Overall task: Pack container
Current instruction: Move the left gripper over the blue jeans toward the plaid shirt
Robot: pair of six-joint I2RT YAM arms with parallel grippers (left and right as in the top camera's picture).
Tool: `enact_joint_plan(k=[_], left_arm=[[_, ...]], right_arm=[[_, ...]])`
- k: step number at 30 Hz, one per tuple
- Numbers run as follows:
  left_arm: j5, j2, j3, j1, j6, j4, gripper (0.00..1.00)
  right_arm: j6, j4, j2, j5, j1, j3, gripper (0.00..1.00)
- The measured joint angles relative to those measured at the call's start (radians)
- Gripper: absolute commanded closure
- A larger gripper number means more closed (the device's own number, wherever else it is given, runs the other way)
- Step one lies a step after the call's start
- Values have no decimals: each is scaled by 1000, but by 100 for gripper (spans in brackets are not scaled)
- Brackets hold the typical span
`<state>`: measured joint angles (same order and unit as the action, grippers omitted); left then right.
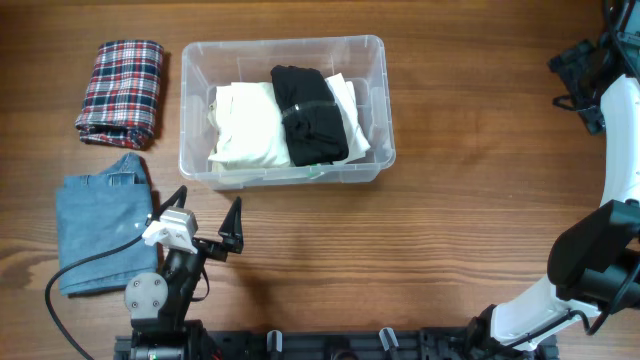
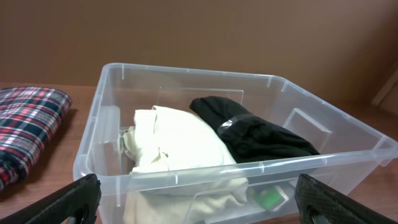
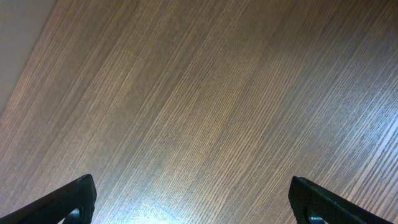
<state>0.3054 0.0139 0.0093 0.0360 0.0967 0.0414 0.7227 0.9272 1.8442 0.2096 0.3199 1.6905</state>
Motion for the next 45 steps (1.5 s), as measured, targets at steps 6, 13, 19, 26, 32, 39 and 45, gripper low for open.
enact_joint_plan(k=[6, 13, 19, 26, 32, 39, 45], left_arm=[[7, 0, 1, 0, 8, -26, 0], [-48, 27, 95, 0, 13, 27, 0], [-167, 259, 344, 0, 8, 275, 0], [-223, 700, 702, 1, -37, 500, 0], [-259, 924, 822, 27, -38, 508, 0], [-269, 1188, 1120, 252, -8, 747, 0], [-271, 1290, 1145, 332, 11, 865, 0]], right_arm=[[0, 0, 0, 0, 0, 0, 0], [4, 0, 0, 0, 0, 0, 0], [8, -1, 0, 0, 0, 0, 0], [10, -1, 0, -1, 0, 0, 0], [11, -1, 0, -1, 0, 0, 0], [11, -1, 0, -1, 0, 0, 0], [11, -1, 0, -1, 0, 0, 0]])
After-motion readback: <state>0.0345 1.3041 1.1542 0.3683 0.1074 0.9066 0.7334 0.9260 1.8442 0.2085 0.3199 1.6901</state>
